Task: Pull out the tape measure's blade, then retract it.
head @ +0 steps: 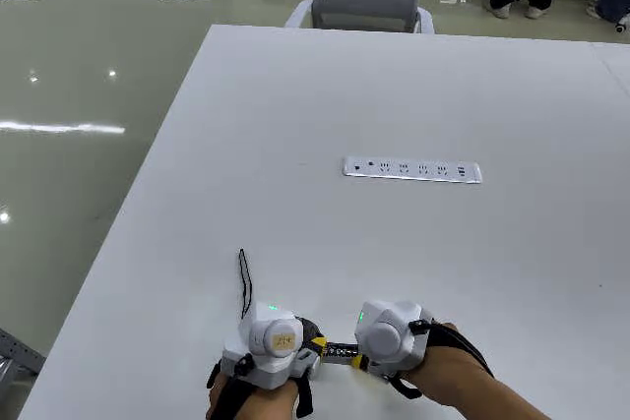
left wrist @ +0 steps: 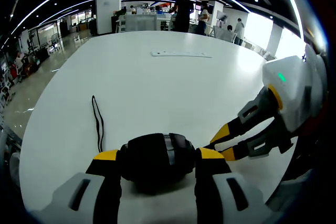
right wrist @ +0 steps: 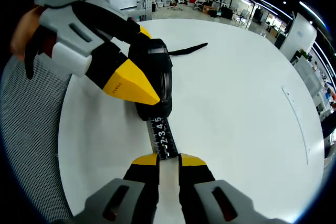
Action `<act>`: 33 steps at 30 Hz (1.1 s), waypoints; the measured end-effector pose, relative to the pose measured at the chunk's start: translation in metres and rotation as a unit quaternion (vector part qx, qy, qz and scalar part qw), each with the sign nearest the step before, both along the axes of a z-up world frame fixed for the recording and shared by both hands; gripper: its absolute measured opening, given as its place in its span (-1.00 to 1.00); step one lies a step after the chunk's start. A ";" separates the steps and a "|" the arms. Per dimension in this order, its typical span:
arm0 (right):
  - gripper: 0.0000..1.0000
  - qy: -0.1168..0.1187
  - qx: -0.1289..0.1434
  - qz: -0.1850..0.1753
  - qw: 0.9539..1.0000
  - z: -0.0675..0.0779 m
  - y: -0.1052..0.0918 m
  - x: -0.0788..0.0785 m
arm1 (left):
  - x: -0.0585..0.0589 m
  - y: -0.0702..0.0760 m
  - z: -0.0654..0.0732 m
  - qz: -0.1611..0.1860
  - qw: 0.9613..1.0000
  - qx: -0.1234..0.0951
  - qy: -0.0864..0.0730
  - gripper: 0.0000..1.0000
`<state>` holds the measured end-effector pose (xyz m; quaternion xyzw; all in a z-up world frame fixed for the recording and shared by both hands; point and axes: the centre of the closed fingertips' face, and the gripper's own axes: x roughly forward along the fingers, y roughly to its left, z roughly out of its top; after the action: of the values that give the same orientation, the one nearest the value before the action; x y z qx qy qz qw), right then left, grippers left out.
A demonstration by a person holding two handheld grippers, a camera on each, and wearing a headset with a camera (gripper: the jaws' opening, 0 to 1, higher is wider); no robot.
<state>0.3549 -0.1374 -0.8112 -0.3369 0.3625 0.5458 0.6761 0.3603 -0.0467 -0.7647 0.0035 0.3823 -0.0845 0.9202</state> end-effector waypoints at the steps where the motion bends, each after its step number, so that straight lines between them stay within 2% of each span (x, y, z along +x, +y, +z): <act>1: -0.77 0.000 0.000 0.002 1.000 0.000 0.001 0.000 | 0.000 0.000 0.000 0.000 1.000 0.000 0.000 0.06; 33: -0.76 0.003 0.004 0.019 1.000 -0.001 0.017 -0.002 | 0.001 -0.001 0.000 0.000 1.000 -0.001 -0.002 0.06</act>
<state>0.3527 -0.1205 -0.8122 -0.3394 0.3561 0.5612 0.6656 0.3609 -0.0473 -0.7647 0.0026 0.3799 -0.0846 0.9211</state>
